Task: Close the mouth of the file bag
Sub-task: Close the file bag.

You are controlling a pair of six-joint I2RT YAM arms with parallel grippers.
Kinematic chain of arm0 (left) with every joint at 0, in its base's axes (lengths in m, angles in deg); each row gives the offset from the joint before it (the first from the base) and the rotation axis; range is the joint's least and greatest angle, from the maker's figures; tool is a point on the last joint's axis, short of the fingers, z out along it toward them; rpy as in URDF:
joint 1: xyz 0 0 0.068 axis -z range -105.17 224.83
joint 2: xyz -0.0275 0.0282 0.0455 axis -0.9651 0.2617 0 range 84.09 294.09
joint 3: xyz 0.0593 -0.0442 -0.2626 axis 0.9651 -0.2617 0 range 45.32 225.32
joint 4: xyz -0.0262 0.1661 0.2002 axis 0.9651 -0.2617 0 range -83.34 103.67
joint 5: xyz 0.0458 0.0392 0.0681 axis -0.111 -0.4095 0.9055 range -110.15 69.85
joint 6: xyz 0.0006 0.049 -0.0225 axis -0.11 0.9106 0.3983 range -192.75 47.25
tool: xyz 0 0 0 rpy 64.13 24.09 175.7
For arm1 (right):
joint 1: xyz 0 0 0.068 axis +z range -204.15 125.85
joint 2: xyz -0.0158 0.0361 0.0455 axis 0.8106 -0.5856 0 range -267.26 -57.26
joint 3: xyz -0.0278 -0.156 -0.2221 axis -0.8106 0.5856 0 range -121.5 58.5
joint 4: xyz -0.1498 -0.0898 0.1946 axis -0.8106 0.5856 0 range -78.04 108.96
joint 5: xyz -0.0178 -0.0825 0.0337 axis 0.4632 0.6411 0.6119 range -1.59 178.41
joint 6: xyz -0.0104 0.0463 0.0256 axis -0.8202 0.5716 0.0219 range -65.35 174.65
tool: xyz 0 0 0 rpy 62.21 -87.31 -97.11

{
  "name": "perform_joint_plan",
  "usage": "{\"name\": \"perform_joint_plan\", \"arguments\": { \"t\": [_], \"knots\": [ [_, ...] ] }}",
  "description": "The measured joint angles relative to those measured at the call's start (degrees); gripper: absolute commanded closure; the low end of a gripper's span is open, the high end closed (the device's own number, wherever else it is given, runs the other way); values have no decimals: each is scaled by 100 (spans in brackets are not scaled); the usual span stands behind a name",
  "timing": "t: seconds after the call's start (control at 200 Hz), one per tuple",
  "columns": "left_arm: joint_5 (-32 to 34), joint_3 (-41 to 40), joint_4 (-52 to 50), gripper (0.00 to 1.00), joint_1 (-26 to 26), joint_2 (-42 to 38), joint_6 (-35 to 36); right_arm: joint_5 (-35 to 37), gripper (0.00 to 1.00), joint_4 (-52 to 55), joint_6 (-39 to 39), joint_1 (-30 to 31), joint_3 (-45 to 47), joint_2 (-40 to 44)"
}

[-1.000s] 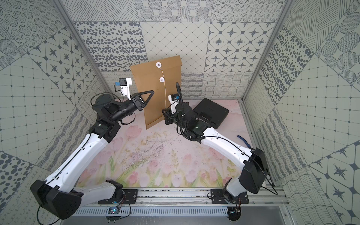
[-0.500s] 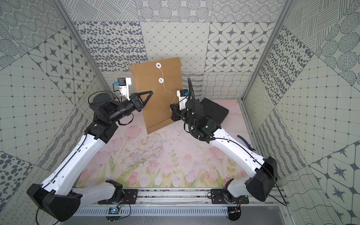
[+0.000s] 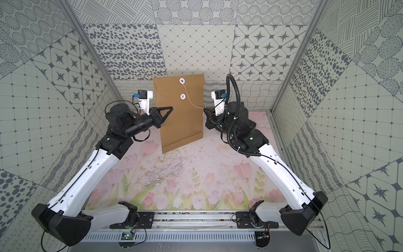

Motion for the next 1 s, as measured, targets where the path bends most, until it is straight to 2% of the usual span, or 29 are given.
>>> {"name": "perform_joint_plan", "arguments": {
  "t": [0.21,0.325,0.66,1.001],
  "knots": [
    [24,0,-160,100,0,94,101,-254,100,177,44,46,-782,-7],
    [26,-4,-162,100,0,205,50,-496,100,2,188,315,-1078,-101],
    [92,-4,-131,100,118,472,-157,-1314,100,-164,638,1189,-1703,-1303],
    [79,-90,129,100,151,501,-295,-2170,100,-328,1209,1270,-2015,-1600]
  ]
}}
